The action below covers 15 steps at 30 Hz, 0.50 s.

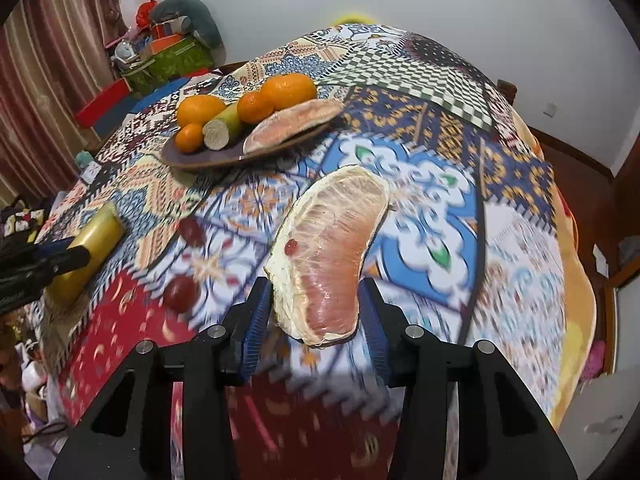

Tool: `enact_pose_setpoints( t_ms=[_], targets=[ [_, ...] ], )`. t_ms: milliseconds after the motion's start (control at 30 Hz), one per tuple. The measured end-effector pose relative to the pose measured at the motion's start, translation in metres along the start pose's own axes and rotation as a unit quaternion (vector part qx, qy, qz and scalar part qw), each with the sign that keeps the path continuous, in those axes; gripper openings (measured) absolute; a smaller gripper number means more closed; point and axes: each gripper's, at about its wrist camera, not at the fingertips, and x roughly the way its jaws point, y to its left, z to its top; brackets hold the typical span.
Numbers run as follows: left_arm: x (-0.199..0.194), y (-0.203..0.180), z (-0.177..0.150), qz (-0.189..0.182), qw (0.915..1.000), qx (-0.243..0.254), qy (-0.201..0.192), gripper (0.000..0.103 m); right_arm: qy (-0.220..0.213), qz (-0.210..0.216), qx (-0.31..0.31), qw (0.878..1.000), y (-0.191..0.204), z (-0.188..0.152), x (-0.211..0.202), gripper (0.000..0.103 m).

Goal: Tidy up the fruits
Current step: 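Close the right gripper on the pomelo segment while the left grasps the corn cob, then lift the pomelo segment and corn cob and carry them toward the plate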

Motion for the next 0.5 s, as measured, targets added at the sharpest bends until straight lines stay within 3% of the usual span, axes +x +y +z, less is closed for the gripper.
enact_pose_setpoints(
  t_ms=[233, 367, 500],
  targets=[
    [0.002, -0.007, 0.002, 0.011, 0.9997, 0.022, 0.007, 0.037, 0.012, 0.006, 0.005, 1.0, -0.003, -0.01, -0.009, 0.047],
    [0.007, -0.007, 0.005, 0.013, 0.9995, 0.027, 0.009, 0.037, -0.005, -0.003, 0.017, 1.0, -0.004, -0.002, -0.009, 0.072],
    [0.014, -0.007, 0.008, 0.014, 0.9994, 0.027, 0.013, 0.037, -0.007, -0.013, 0.028, 0.999, -0.008, 0.007, 0.004, 0.073]
  ],
)
